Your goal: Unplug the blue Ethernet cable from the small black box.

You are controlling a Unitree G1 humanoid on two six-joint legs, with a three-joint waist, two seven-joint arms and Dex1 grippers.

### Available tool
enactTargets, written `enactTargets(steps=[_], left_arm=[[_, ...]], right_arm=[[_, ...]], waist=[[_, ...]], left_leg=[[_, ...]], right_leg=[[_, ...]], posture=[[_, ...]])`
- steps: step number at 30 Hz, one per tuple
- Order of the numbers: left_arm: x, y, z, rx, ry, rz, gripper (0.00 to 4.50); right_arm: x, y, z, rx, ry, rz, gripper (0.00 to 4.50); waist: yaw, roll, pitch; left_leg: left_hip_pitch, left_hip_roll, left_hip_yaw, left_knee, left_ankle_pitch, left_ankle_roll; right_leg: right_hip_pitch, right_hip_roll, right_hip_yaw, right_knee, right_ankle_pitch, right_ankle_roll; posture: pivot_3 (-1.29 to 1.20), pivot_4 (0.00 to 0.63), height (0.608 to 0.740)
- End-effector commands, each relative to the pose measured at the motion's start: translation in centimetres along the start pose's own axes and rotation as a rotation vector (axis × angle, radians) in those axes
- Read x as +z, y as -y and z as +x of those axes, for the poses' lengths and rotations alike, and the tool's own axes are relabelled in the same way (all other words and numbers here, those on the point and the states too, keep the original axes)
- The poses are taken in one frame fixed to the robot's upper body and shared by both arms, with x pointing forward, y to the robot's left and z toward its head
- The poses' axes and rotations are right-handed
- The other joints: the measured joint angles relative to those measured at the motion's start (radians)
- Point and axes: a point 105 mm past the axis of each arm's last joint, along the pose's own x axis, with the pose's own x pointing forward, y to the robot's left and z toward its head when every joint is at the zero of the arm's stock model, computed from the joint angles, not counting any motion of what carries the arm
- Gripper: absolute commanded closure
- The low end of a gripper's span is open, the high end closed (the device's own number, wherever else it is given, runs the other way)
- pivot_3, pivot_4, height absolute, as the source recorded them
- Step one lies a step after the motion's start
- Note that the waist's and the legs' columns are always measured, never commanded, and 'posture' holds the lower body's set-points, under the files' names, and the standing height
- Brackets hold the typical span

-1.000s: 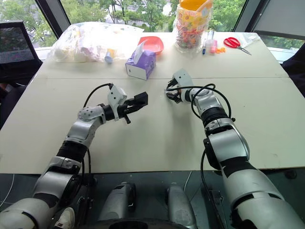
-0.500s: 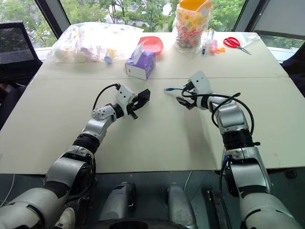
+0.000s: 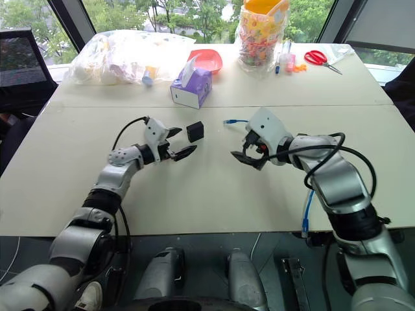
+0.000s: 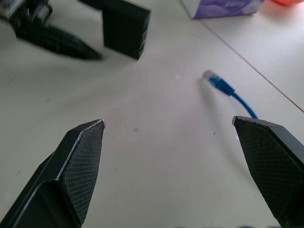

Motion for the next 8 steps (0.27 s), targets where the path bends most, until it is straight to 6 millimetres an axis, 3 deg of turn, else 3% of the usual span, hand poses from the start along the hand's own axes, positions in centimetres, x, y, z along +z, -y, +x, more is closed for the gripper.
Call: enactTargets(steps=[1,5,8], left_arm=[[3.1,0.7,-1.6,-0.053,0.062,0.005,0.03],[3.4,2.1,-5.3,-0.146,0.023,-0.068,0.03],[4.2,2.2,-6.4,-0.149,0.018,-0.071,0.03]], right_arm=[[1.9,-0.6,-1.3,0.038,0.064,-0.073,0.0],[2.1,-0.6,-2.0,0.064,0.067,-0.08,0.0],[2.1,-0.6,-2.1,0.075,0.066,-0.09,0.0]], waist=[[0.0,0.0,0.0],[-0.001,0.0,0.0],[-0.001,0.0,0.0]], left_leg=[[0.0,0.0,0.0,0.0,0.0,0.0],[0.002,0.0,0.0,0.001,0.0,0.0],[0.002,0.0,0.0,0.002,0.0,0.0]], right_leg=[[0.0,0.0,0.0,0.0,0.0,0.0],[0.002,-0.001,0.0,0.0,-0.001,-0.003],[0.002,-0.001,0.0,0.0,-0.002,-0.004]], posture=[[0.0,0.15,0.735],[0.0,0.15,0.735],[0.0,0.15,0.735]])
